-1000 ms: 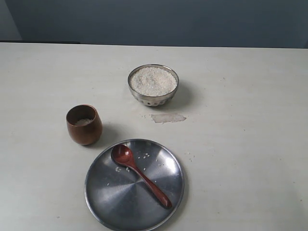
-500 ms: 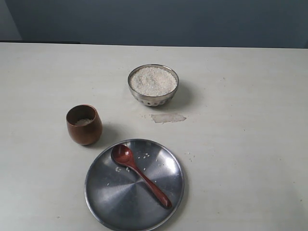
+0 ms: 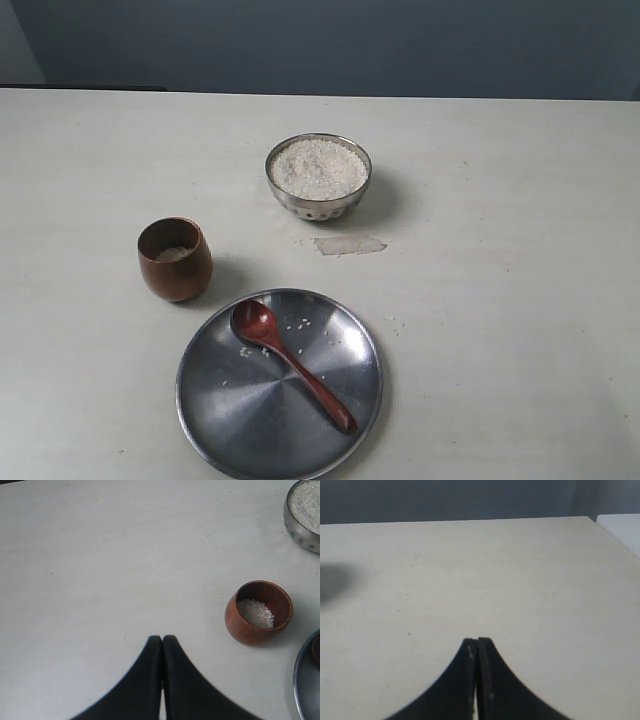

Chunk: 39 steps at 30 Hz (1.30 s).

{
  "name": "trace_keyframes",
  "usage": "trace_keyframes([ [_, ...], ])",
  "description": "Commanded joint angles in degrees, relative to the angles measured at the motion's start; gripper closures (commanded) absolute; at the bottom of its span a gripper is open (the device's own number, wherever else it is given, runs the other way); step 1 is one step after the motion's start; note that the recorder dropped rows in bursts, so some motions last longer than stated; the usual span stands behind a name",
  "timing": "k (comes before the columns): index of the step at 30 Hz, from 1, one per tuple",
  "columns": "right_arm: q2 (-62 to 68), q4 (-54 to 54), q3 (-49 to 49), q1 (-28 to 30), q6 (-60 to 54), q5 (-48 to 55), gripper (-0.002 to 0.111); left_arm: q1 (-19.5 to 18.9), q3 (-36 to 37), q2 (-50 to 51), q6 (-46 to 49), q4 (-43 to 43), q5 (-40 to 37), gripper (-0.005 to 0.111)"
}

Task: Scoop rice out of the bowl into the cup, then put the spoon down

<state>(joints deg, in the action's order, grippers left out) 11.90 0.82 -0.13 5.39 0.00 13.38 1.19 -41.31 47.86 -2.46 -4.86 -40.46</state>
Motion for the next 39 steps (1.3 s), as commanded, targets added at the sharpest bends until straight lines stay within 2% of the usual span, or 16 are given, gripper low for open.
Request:
trace_keyframes([
  [1,0.0,1.0,0.1,0.3,0.0,-0.4,0.108,0.1,-0.4,0.1,-0.1,-0.3,0.2,0.106],
  [22,0.0,1.3,0.1,0.3,0.0,-0.7,0.108,0.1,-0.4,0.0,-0.1,-0.3,0.2,0.106],
  [35,0.0,1.3,0.1,0.3,0.0,-0.7,0.108,0.1,-0.4,-13.9,-0.1,-0.3,0.2,0.106],
  [39,0.0,1.3,0.1,0.3,0.0,-0.7,0.108,0.1,-0.4,-18.7,0.0,-2.4,4.2,0.106],
])
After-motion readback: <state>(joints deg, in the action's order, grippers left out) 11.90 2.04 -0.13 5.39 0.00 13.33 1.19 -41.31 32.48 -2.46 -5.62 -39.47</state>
